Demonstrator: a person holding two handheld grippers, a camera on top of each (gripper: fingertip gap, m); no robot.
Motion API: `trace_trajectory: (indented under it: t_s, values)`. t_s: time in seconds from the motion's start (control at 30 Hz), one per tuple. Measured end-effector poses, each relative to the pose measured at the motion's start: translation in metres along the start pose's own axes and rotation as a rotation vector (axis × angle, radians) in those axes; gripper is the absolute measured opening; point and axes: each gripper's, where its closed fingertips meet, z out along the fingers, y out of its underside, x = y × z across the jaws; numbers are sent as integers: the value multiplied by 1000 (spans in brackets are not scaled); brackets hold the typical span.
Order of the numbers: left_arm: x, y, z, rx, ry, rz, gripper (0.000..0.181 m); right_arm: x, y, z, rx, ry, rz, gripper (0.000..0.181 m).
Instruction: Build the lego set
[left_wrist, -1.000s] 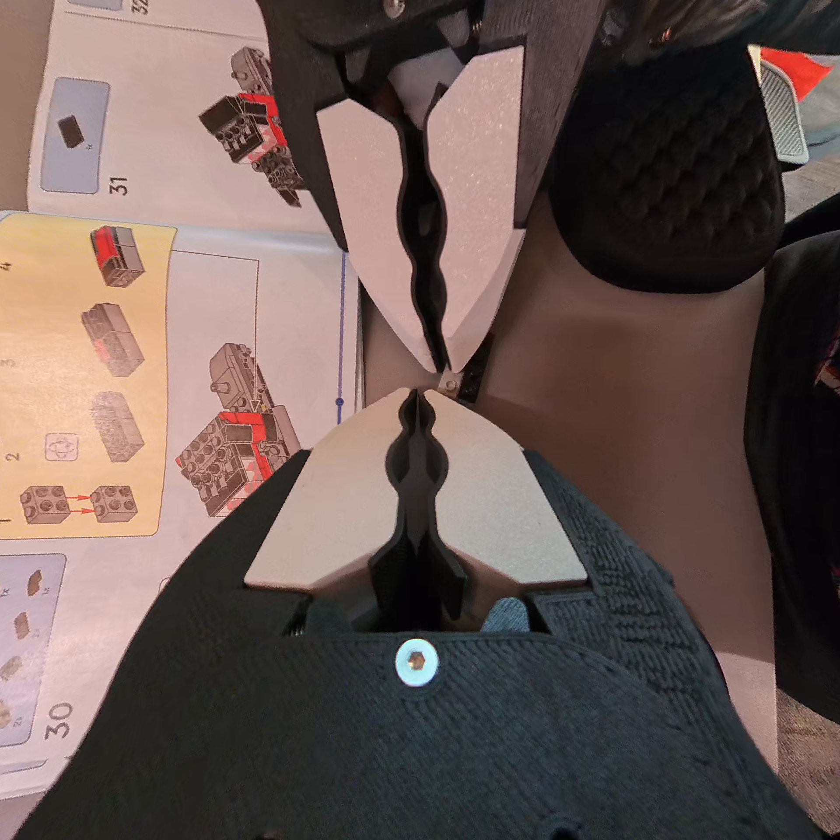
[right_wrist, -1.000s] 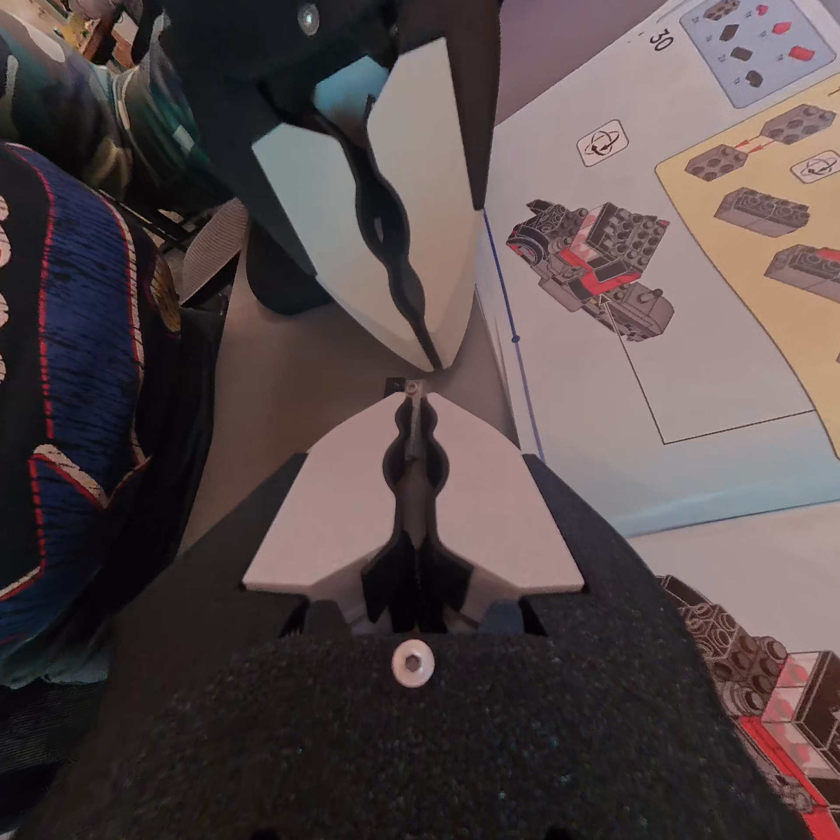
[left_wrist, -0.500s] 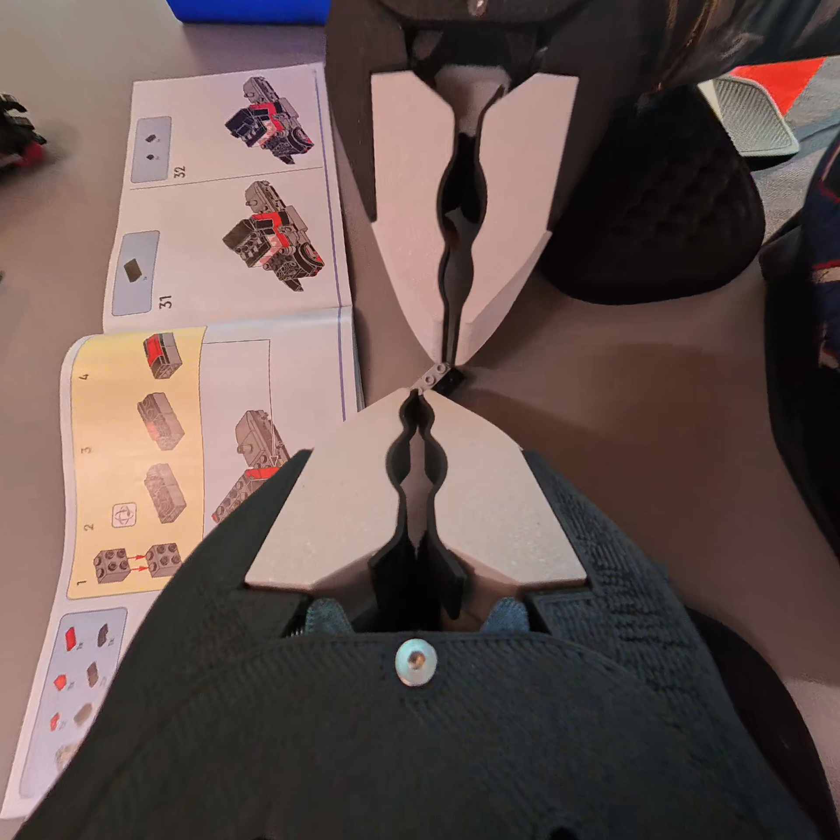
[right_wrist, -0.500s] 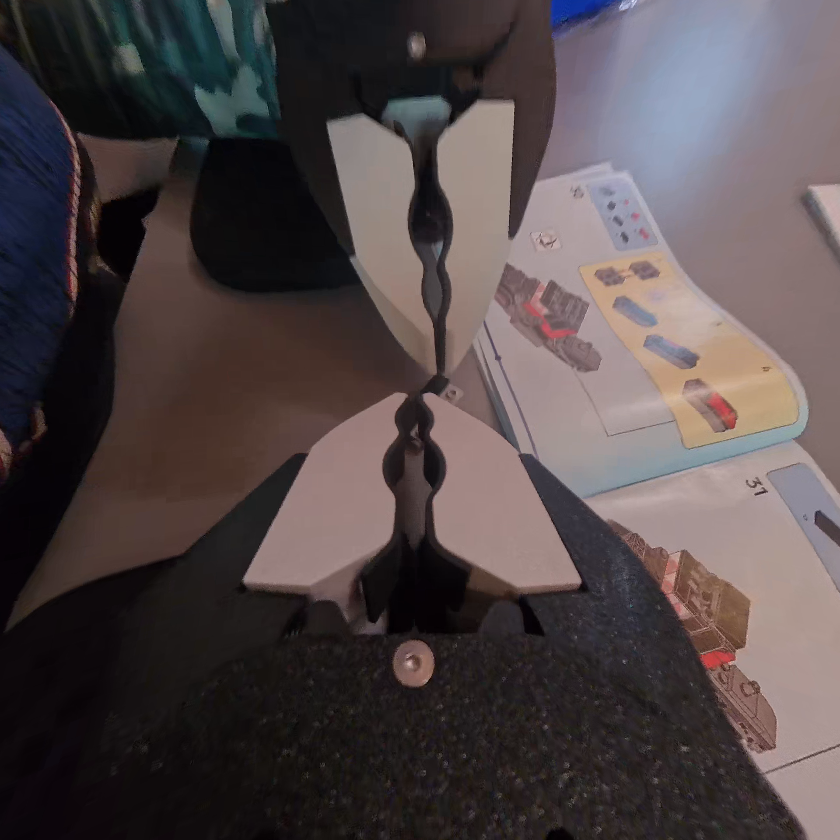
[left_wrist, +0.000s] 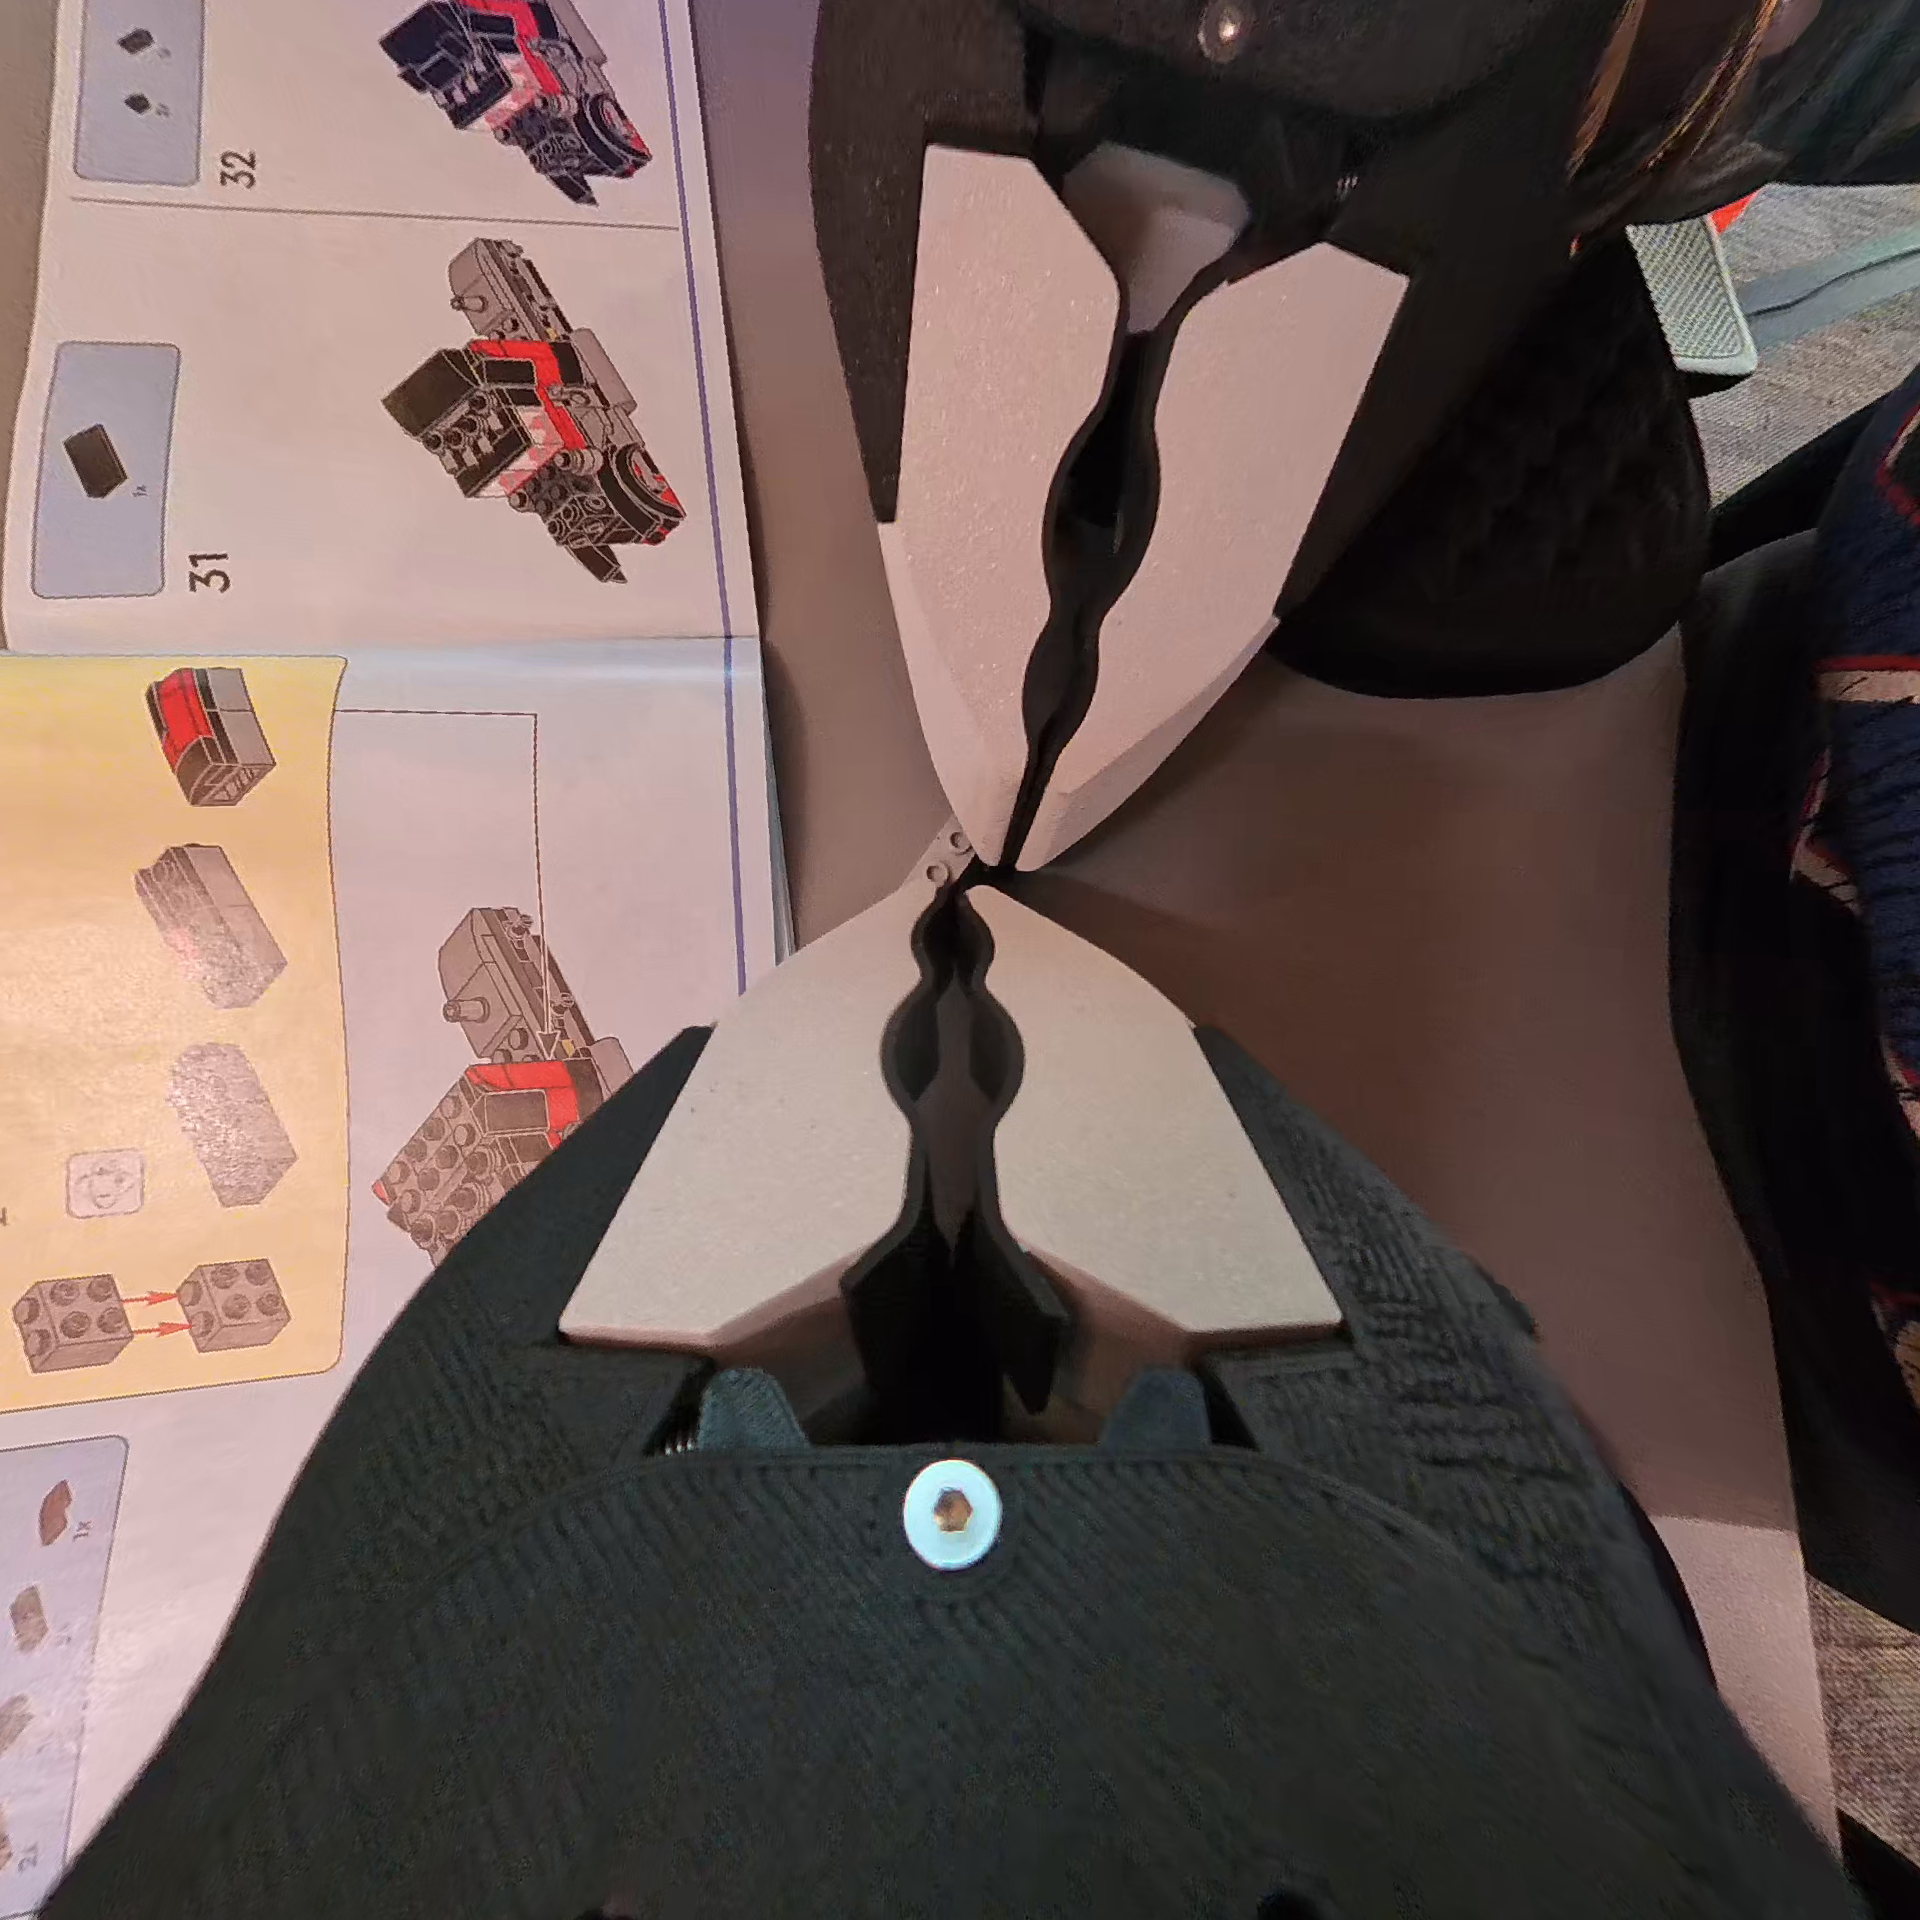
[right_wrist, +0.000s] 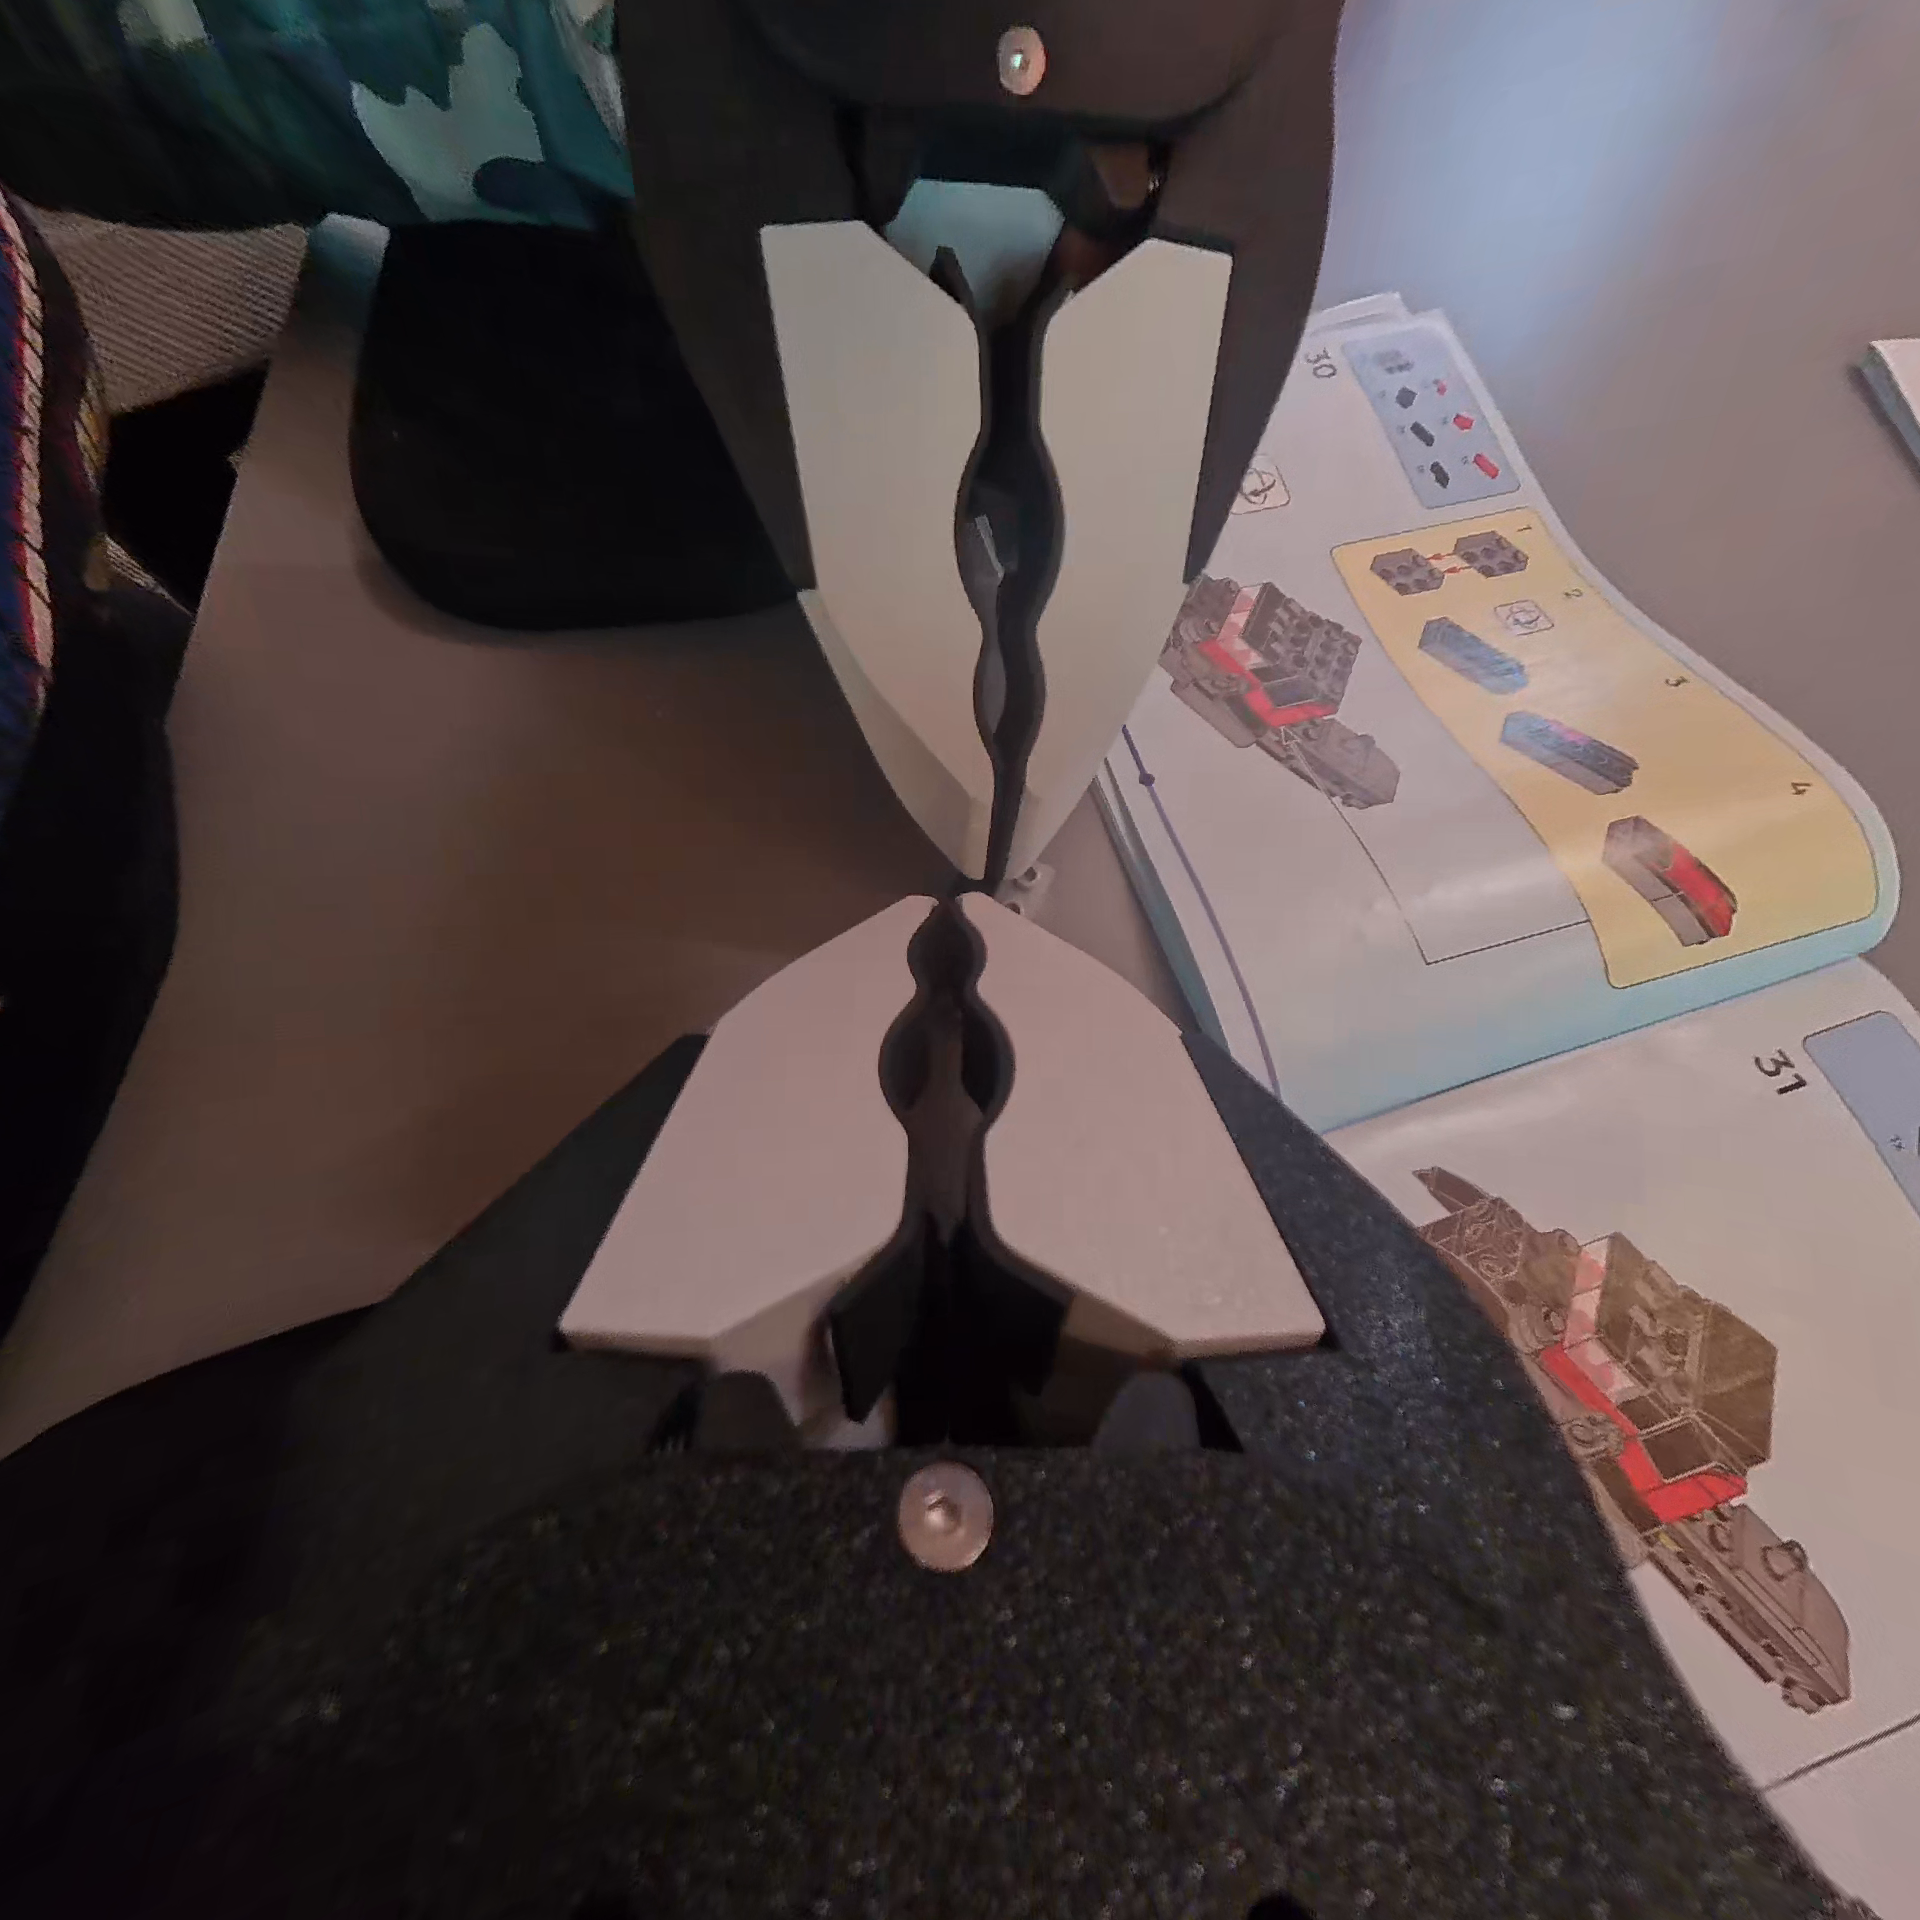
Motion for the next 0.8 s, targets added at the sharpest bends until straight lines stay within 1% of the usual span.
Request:
trace_trajectory:
  t_s: [0.17, 0.4, 0.43, 0.47, 0.5, 0.53, 0.63, 0.7, 0.8]
  values:
    - [0, 1, 0, -26, 6, -31, 3, 0, 0, 0, 15, -17, 26, 1]
    - [1, 2, 0, -92, -22, -4, 2, -1, 0, 0, 23, -23, -10, 0]
    - [2, 1, 0, -91, -22, -12, 2, 0, -1, -2, 30, -8, -40, 1]
    - [2, 1, 0, -90, -30, -12, 1, 2, -4, -5, 62, 19, -49, 8]
    - [2, 1, 0, -87, -45, -8, 0, 1, -8, -8, 97, 27, -49, 10]
    - [2, 0, 1, -83, -63, -10, 0, 0, -9, -10, 99, 27, -52, 8]
    - [5, 0, 1, -79, -96, -28, 0, -3, -2, -8, 37, 47, -100, 0]
    - [8, 1, 1, -84, -100, -40, 0, -1, 5, -4, -18, 62, -102, 1]
    - [8, 1, 1, -99, -113, -60, 0, -2, 5, -4, -19, 48, -95, 0]
